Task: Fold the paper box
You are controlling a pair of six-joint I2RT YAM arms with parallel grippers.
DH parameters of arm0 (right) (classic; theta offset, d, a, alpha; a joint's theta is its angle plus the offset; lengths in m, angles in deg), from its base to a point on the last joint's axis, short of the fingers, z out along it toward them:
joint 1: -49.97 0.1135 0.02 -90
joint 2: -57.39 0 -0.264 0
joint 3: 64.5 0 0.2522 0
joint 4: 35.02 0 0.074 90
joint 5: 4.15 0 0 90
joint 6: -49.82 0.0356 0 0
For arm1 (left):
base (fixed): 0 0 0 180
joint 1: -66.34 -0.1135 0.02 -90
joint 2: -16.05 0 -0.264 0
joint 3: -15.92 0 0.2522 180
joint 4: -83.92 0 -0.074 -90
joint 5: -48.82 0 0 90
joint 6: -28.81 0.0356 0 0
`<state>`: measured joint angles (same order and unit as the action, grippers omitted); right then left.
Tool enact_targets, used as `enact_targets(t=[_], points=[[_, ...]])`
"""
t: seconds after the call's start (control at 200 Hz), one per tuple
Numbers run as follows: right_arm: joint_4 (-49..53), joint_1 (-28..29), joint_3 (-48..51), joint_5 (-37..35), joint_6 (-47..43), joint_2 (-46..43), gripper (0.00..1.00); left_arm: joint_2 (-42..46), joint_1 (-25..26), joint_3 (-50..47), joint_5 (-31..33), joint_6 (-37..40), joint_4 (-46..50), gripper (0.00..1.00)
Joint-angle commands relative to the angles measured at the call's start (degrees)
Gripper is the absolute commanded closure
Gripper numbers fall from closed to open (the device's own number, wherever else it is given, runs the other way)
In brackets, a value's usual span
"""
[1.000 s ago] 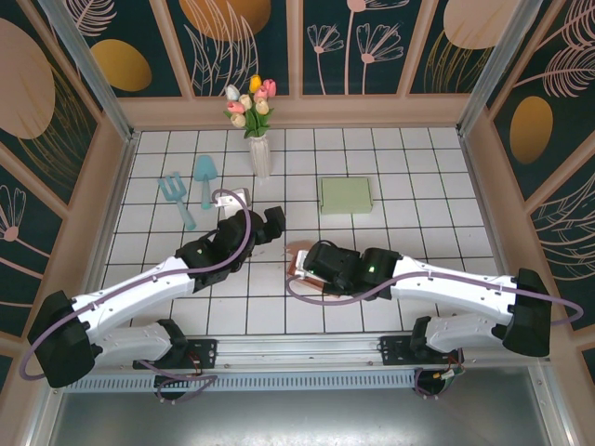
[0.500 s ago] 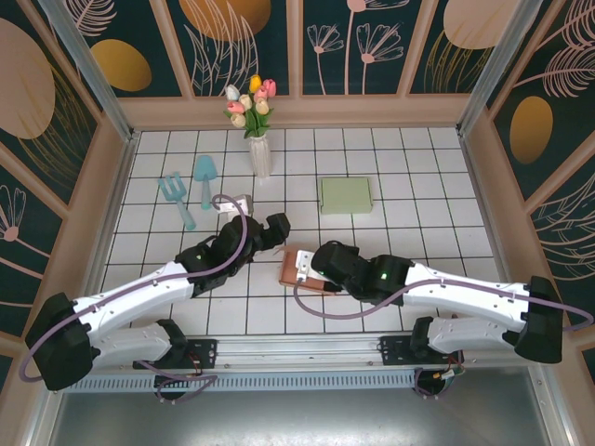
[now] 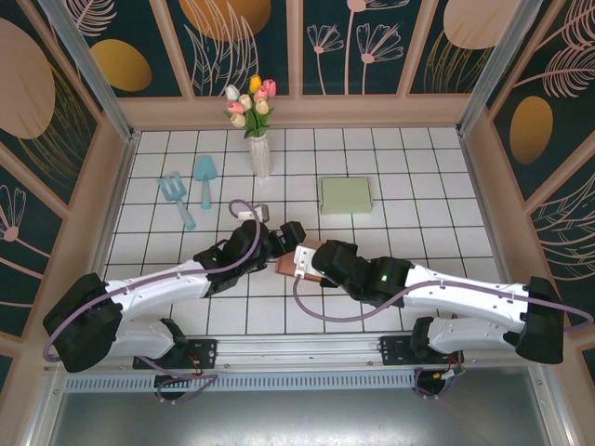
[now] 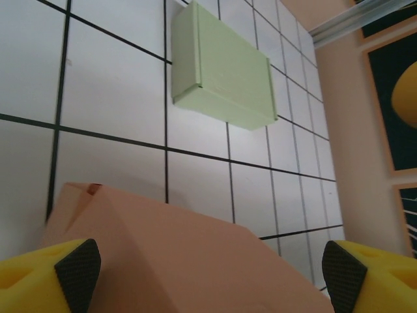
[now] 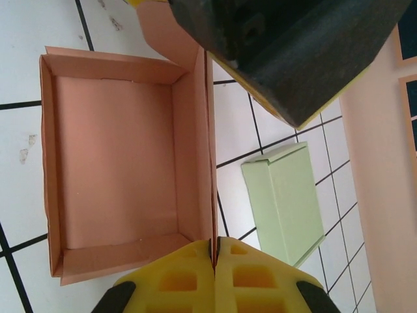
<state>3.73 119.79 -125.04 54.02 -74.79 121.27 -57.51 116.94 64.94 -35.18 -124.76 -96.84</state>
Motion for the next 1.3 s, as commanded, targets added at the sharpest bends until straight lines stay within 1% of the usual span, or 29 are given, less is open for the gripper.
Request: enact_targets(t=[0.0,0.19,0.28,0.38,0.49,0.641,0.801,1.006,1.291], points=[[-5.09,-0.27,1.2,-2.06,0.13,-0.21,1.0,0.35,0.0,-2.25,-3.05,-4.07,-6.63,0.1],[-6.54,-0.05,3.3,0.14,-0.79,0.92,1.0,0.04,0.1,-4.4,-2.43,-4.19,-7.95,0.12],[-5.64,0.61,4.14,1.21,-1.09,1.64,1.0,-0.13,0.1,-5.78,-1.31,-3.5,-8.01,0.18],[-4.65,1.7,4.42,0.01,-1.11,2.6,1.0,-0.18,0.1,-8.03,-0.9,-3.97,-9.9,0.29],[-3.72,2.98,4.38,-0.98,-0.27,3.82,1.0,-0.26,0.06,-9.48,-1.03,-4.54,-11.41,0.33],[-4.37,4.39,4.51,-1.95,0.51,4.86,1.0,-0.78,0.26,-10.99,-2.07,-6.25,-14.53,0.34],[-5.37,4.8,4.71,-1.99,0.76,5.72,1.0,-1.5,1.26,-9.5,-2.54,-6.82,-14.97,0.34],[-5.83,4.85,4.16,-1.99,0.75,6.7,1.0,-1.48,2.52,-4.68,-1.61,-5.54,-10.92,0.35],[-4.81,4.83,3.28,-1.44,0.66,6.76,1.0,-0.39,3.17,-3.1,-1.03,-5.36,-9.34,0.34]])
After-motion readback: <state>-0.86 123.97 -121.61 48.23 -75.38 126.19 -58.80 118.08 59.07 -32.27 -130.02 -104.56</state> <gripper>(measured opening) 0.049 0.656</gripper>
